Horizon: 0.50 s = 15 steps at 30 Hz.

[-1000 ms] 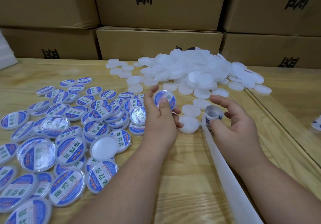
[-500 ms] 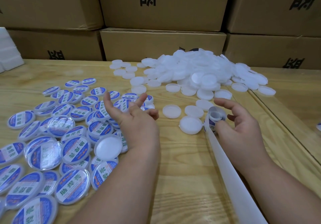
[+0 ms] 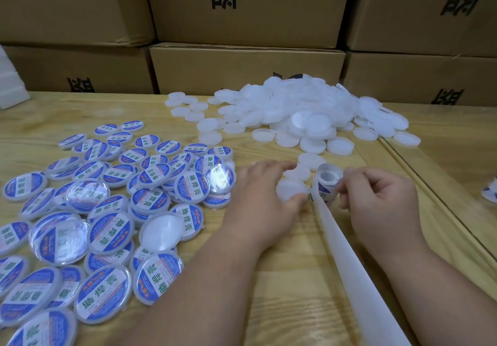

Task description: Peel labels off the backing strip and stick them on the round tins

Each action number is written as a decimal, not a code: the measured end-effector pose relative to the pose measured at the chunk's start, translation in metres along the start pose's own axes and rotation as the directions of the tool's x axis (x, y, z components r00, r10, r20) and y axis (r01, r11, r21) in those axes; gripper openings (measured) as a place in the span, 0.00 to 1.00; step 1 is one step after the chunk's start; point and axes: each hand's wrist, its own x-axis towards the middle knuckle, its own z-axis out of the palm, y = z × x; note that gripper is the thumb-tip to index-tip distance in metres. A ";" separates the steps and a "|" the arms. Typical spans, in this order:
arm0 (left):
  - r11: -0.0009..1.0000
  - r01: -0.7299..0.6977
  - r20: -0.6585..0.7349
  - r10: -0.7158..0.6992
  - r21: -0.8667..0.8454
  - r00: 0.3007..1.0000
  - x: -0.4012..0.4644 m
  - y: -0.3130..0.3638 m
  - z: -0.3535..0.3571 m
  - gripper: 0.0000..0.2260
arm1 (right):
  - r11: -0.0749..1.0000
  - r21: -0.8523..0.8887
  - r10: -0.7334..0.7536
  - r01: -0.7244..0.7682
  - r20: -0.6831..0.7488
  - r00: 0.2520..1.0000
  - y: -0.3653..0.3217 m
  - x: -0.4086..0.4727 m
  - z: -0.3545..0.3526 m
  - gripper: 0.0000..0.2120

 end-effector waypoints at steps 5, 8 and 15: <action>0.997 0.000 0.090 -0.008 0.083 0.996 0.001 -0.001 0.002 0.27 | 0.998 -0.011 0.071 -0.070 0.108 0.992 -0.002 -0.004 0.002 0.18; 1.000 0.014 0.064 -0.015 0.011 0.998 0.001 0.001 0.000 0.25 | 0.991 -0.110 0.084 -0.070 0.128 0.988 -0.001 -0.003 0.003 0.24; 0.970 0.075 0.003 -0.076 -0.230 0.997 -0.002 0.011 -0.009 0.24 | 0.978 -0.143 0.180 -0.151 0.217 0.959 -0.003 -0.002 -0.001 0.27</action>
